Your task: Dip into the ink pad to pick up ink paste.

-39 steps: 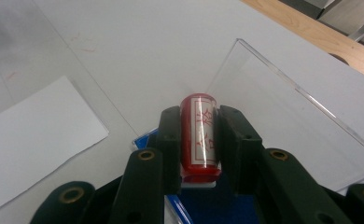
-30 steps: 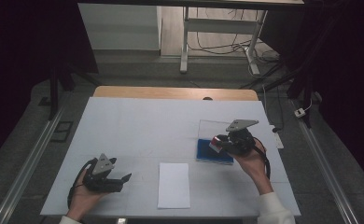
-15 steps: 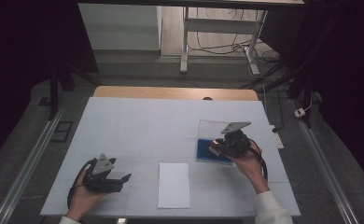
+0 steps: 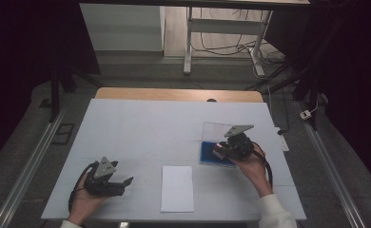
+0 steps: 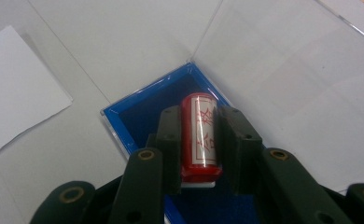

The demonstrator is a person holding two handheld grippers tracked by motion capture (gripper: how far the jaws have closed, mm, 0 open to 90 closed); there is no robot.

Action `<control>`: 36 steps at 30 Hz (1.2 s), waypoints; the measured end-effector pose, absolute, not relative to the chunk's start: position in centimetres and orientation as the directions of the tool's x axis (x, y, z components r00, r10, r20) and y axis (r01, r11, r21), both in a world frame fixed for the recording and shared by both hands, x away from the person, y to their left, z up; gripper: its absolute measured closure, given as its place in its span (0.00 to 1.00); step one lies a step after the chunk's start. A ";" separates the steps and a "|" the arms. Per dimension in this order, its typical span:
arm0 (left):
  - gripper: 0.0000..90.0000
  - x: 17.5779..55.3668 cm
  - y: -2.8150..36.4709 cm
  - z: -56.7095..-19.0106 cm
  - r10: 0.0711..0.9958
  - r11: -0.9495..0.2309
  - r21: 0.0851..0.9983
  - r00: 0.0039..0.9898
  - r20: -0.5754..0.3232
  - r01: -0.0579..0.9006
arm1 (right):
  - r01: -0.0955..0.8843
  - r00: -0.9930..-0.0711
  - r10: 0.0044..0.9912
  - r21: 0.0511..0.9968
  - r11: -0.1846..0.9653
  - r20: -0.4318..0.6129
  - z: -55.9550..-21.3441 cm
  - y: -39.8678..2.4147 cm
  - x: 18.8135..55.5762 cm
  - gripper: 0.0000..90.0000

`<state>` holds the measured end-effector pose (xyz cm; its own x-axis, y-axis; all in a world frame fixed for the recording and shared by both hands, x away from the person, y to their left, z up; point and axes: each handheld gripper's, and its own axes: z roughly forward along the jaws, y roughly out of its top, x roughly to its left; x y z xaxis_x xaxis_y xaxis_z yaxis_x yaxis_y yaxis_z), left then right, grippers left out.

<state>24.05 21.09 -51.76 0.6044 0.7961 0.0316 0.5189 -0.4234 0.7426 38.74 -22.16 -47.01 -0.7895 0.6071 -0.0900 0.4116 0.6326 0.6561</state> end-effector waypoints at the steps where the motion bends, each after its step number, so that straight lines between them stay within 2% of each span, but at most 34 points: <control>1: 0.21 24.1 21.1 -51.8 0.796 -0.424 0.742 0.605 0.032 0.519 | 0.414 -0.789 0.608 0.654 0.633 -0.089 -47.0 -22.1 38.7 0.78; 36: 0.21 23.9 21.4 -51.9 0.799 -0.416 0.741 0.600 0.022 0.527 | 0.414 -0.800 0.584 0.580 0.702 -0.137 -47.3 -21.1 38.9 0.79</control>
<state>23.88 21.37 -51.88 0.6004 0.7994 0.0222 0.5265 -0.4161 0.7414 38.95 -21.11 -47.30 -0.7997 0.5845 -0.1372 0.4137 0.7021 0.5796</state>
